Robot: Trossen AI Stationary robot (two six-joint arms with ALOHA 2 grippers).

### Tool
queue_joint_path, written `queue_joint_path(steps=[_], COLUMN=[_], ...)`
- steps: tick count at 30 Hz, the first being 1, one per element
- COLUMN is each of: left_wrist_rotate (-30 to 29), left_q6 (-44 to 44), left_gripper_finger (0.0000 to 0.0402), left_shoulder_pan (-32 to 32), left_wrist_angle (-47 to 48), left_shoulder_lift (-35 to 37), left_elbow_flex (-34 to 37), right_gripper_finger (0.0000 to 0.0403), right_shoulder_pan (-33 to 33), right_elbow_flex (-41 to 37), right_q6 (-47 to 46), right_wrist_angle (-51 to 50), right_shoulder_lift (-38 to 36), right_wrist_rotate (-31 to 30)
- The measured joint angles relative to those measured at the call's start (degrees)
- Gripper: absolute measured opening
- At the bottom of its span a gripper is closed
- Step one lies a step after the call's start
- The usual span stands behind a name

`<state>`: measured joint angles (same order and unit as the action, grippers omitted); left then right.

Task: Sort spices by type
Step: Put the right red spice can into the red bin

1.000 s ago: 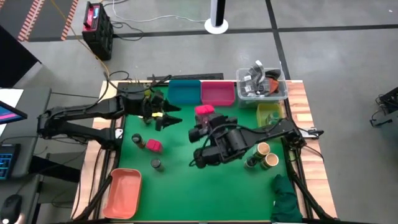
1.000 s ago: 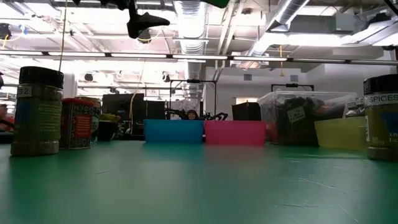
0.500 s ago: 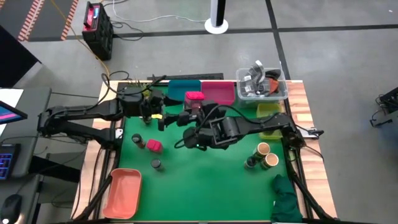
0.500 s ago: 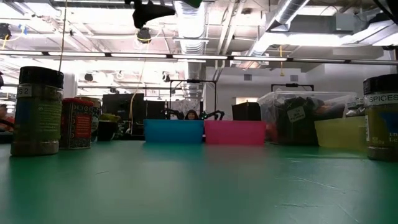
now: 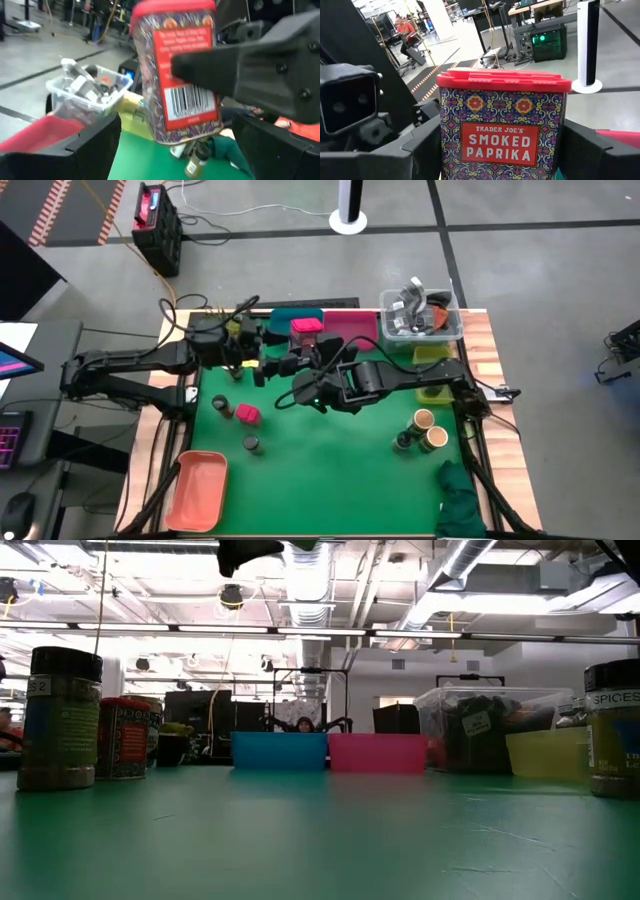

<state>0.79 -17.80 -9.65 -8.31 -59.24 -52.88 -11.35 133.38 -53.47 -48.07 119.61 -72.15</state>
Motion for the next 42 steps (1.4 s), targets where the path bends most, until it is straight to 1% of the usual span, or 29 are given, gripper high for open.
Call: queue_joint_path(steps=[4, 9, 14, 20, 23, 27, 33, 35, 38, 40, 42], left_wrist_rotate=[-0.9, -1.1, 1.0, 3.6, 4.9, 5.9, 6.6, 6.3, 6.2, 6.2, 6.3], left_q6=[0.2, 3.7, 6.2, 7.2, 8.1, 7.8, 7.2, 7.0, 7.0, 7.0, 7.3], left_gripper_finger=[0.0365, 0.0365, 0.0364, 0.0351, 0.0342, 0.032, 0.0256, 0.0235, 0.0214, 0.021, 0.021], left_shoulder_pan=[0.0, 0.0, 0.0, 0.0, 0.0, 0.0, 0.0, 0.0, -0.1, -0.1, -0.1], left_wrist_angle=[-0.4, -1.7, -3.9, -5.7, -5.5, -5.2, -4.9, -4.7, -4.3, -3.9, -3.7], left_shoulder_lift=[0.0, -0.5, -1.9, -2.8, -2.7, -2.7, -2.7, -2.5, -2.4, -2.5, -2.5], left_elbow_flex=[0.0, 0.0, 0.0, 0.1, 0.1, 0.1, 0.1, 0.1, 0.1, 0.1, 0.1], right_gripper_finger=[0.0327, 0.0327, 0.0327, 0.0327, 0.0327, 0.0327, 0.0332, 0.0342, 0.037, 0.0389, 0.0394], right_shoulder_pan=[0.0, 0.0, -0.2, -1.1, -1.4, -1.4, -1.4, -1.3, -1.4, -1.6, -1.8], right_elbow_flex=[0.0, 0.0, 0.0, 0.0, 0.0, 0.0, 0.0, 0.0, 0.0, 0.1, 0.1], right_q6=[0.8, 1.5, 2.8, 4.2, 5.9, 7.0, 8.5, 9.9, 10.2, 10.2, 10.2], right_wrist_angle=[-0.5, -0.4, -0.5, -0.4, 0.4, 0.6, 0.5, 0.3, 0.4, 0.7, 0.8], right_shoulder_lift=[0.0, 0.0, 0.0, 0.1, 0.1, 0.1, 0.1, 0.1, -0.1, -0.1, -0.1], right_wrist_rotate=[0.0, 0.1, 0.2, 0.3, 1.5, 2.5, 3.6, 4.6, 5.2, 5.6, 5.7])
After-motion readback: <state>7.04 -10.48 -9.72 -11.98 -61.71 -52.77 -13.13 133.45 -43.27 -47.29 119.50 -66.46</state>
